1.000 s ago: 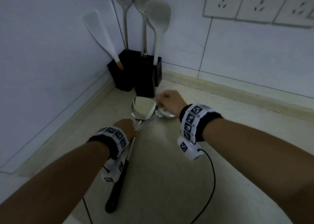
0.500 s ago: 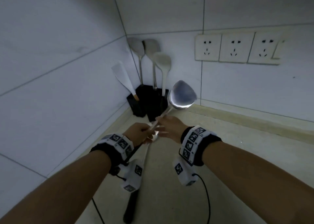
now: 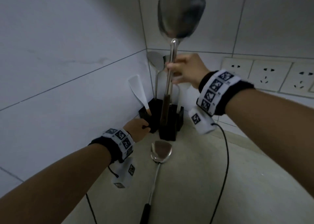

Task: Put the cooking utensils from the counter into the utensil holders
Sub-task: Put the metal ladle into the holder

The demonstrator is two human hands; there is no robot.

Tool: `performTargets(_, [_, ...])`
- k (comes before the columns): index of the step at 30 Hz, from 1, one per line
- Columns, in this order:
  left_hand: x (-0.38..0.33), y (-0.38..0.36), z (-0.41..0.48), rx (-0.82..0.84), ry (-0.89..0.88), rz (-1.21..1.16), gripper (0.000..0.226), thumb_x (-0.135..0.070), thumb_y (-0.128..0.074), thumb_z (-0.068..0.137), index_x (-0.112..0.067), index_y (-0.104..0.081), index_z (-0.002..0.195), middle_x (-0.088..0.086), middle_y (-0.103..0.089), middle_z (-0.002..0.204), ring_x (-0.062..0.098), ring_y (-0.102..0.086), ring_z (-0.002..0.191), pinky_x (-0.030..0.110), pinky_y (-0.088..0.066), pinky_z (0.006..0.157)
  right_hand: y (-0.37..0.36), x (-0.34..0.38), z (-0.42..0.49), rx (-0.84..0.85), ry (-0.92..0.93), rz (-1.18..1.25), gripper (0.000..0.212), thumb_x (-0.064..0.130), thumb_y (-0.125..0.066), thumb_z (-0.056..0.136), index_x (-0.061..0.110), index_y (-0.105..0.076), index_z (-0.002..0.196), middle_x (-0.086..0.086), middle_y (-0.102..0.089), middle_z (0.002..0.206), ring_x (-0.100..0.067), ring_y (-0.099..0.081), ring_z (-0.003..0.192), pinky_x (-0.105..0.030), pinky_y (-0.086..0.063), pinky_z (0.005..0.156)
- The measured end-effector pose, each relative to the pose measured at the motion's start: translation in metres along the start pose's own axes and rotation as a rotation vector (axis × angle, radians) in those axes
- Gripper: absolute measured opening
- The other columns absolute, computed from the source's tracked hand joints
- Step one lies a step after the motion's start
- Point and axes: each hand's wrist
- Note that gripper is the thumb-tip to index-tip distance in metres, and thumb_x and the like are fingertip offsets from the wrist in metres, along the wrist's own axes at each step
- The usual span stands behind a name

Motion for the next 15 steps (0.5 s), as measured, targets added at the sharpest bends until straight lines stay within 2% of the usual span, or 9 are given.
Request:
performTargets(3, [0.026,-0.006,0.029,0.056,0.057,0.069,0.039,-0.022,-0.048,0.094,-0.007,-0.05,0.13,0.014,-0.052,0.137,0.028,-0.049,0.126,0.033,-0.038,0.105,-0.015,0.007,0.041,-0.048,0.023,-0.068,0.017,0.001,-0.051,0.092,0.009,-0.055,0.078,-0.005,-0.061,0.072,-0.017,-0.065,0.064,-0.033,-0.052,0.058])
performTargets(5, [0.04,-0.011,0.05,0.064,0.05,0.093,0.042,-0.021,-0.048,0.093,-0.006,-0.047,0.133,0.015,-0.048,0.14,0.029,-0.046,0.127,0.034,-0.037,0.106,-0.028,0.006,0.066,-0.039,0.019,-0.09,0.024,0.002,-0.046,0.093,0.013,-0.048,0.072,-0.004,-0.057,0.071,-0.025,-0.062,0.079,-0.037,-0.053,0.065])
performTargets(8, [0.06,-0.02,0.083,0.08,0.025,0.136,0.056,-0.028,-0.044,0.095,-0.009,-0.026,0.145,0.011,-0.026,0.154,0.028,-0.029,0.14,0.038,-0.03,0.115,-0.052,-0.004,0.099,-0.019,-0.045,-0.138,0.025,0.004,-0.041,0.096,0.015,-0.044,0.074,-0.005,-0.057,0.074,-0.025,-0.06,0.088,-0.043,-0.056,0.08])
performTargets(10, [0.069,-0.027,0.103,0.098,-0.017,0.168,0.061,-0.032,-0.04,0.097,-0.011,-0.015,0.148,0.008,-0.013,0.159,0.027,-0.017,0.145,0.038,-0.021,0.119,-0.067,-0.016,0.117,0.011,-0.1,-0.146,0.026,0.003,-0.039,0.097,0.015,-0.042,0.074,-0.006,-0.054,0.076,-0.024,-0.058,0.086,-0.042,-0.055,0.082])
performTargets(13, [0.077,-0.04,0.123,0.065,-0.106,0.135,0.061,-0.031,-0.043,0.096,-0.01,-0.019,0.147,0.011,-0.018,0.157,0.026,-0.02,0.144,0.037,-0.02,0.117,-0.081,-0.03,0.134,0.07,-0.125,-0.241,0.025,0.002,-0.038,0.097,0.014,-0.039,0.075,-0.007,-0.052,0.076,-0.018,-0.055,0.074,-0.036,-0.051,0.071])
performTargets(15, [0.081,-0.049,0.129,0.016,-0.179,0.075,0.06,-0.029,-0.046,0.095,-0.01,-0.021,0.147,0.011,-0.025,0.154,0.027,-0.026,0.14,0.035,-0.023,0.115,-0.085,-0.033,0.144,0.119,-0.111,-0.37,0.023,0.002,-0.04,0.096,0.014,-0.041,0.076,-0.005,-0.053,0.075,-0.018,-0.056,0.076,-0.038,-0.052,0.078])
Point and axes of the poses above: each hand's wrist, its own z-axis towards the middle knuckle, its own y-axis out of the back of the hand, x = y × z
